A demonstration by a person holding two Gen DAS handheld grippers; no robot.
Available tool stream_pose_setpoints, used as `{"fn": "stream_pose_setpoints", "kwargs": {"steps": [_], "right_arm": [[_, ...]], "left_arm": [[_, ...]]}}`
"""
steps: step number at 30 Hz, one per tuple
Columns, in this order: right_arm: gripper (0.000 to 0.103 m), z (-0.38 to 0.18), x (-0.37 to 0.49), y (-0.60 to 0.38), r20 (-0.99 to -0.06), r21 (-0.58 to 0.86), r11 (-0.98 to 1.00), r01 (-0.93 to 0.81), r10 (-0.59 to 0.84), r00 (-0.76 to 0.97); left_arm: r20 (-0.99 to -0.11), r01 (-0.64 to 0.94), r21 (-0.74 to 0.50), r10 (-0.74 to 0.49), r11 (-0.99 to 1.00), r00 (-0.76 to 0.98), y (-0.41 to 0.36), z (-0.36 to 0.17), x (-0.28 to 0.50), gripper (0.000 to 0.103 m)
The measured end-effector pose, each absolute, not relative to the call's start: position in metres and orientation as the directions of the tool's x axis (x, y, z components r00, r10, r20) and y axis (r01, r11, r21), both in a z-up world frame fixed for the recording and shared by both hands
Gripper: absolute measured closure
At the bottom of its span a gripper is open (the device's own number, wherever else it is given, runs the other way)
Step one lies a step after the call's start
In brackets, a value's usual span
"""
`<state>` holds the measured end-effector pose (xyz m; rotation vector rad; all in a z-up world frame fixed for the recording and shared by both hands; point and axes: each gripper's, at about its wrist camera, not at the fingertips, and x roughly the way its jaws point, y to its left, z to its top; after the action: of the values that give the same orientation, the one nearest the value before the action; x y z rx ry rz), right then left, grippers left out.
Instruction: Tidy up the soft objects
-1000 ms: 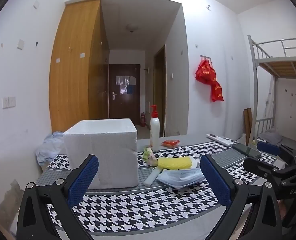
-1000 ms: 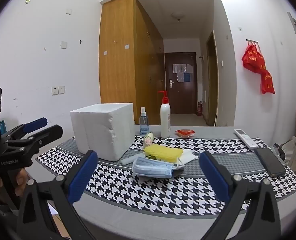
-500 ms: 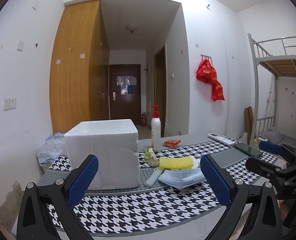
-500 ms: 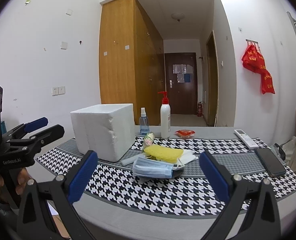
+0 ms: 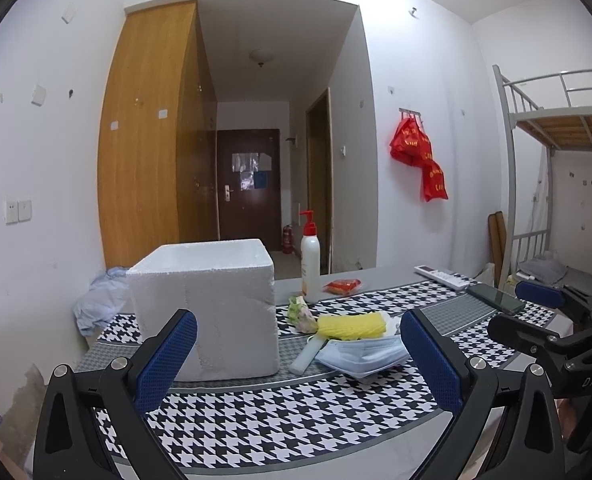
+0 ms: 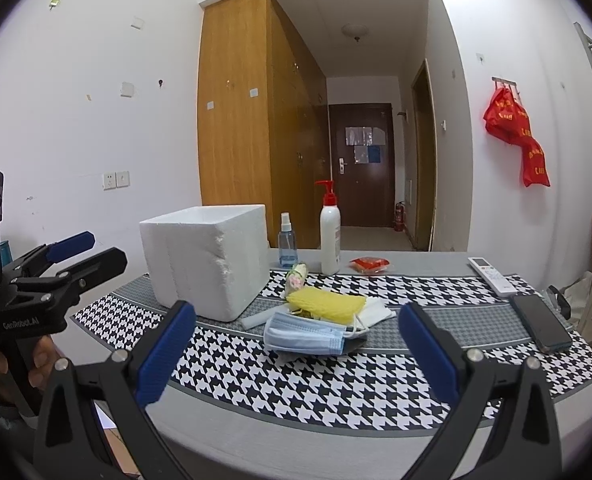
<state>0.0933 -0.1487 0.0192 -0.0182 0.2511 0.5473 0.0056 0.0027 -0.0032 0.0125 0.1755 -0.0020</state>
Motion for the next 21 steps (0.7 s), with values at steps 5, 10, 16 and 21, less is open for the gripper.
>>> {"fn": "stream_pose_setpoints", "kwargs": {"steps": [5,10,16,21], "right_arm": [[0.0,0.0184,0.0946,-0.1507,-0.239,0.057,0.856,-0.513,0.511,0.826],[0.0,0.0165,0.0953,-0.1495,-0.245,0.055,0.856,-0.514,0.51,0.824],[0.0,0.0156,0.0965,-0.1498,-0.249,0.057,0.856,-0.514,0.511,0.823],[0.0,0.0146,0.098,-0.1507,-0.254,0.061,0.857,-0.512,0.509,0.822]], "left_arm": [[-0.177,0.001,0.022,0.002,1.0,0.984,0.0026,-0.0037,0.0068,0.001],[-0.181,-0.003,0.021,0.007,1.0,0.983,0.0028,-0.0037,0.008,0.001],[-0.201,-0.002,0.025,0.007,1.0,0.98,0.002,-0.0065,0.0122,0.001],[-0.208,0.002,0.018,0.002,1.0,0.978,0.0026,-0.0066,0.0143,0.001]]}}
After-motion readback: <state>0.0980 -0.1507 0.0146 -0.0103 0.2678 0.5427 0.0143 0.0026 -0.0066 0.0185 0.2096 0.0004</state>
